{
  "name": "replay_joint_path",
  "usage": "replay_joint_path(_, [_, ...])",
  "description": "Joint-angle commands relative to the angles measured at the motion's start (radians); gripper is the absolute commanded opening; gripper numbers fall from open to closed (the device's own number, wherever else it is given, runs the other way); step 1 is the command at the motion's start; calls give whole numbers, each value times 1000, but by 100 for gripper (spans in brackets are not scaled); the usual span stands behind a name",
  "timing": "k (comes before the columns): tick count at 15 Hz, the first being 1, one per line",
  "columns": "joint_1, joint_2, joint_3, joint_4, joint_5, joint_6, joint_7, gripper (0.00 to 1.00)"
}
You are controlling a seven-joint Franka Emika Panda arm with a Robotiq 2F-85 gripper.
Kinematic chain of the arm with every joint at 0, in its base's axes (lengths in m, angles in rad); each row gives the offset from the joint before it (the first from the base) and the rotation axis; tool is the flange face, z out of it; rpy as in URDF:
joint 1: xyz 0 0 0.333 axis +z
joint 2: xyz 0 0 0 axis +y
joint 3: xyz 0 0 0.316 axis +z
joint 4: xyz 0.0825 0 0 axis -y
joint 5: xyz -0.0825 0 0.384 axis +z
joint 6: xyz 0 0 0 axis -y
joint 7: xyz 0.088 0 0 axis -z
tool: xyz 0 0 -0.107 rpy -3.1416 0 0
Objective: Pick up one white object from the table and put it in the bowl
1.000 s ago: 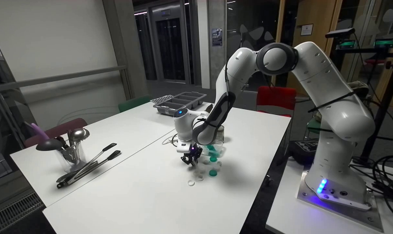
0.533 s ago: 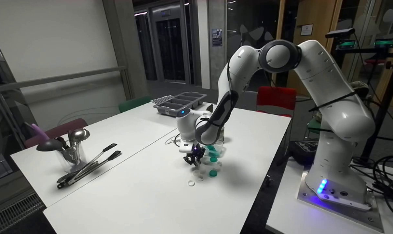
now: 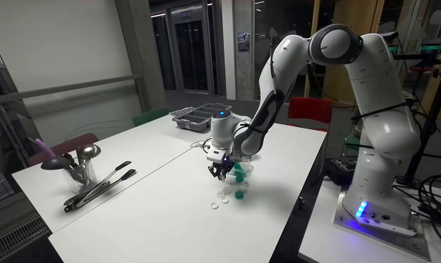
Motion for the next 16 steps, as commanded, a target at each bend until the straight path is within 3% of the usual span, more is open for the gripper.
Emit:
replay_joint_path(1, [-79,-144,34,-172,97,140,41,3])
replay_joint_path(4, [-143,-189,67,-244,229,229,35,3])
replay_joint_path(6, [-136,-220,36,-279,232,303,97,3])
replay_joint_path(10, [-36,-295,-140,-334,129,375,331,3])
replay_joint_path(12, [34,-341,-235,-343,53,333,500,3])
replay_joint_path(16, [51,-310,-313,-265,-39,215,737,3])
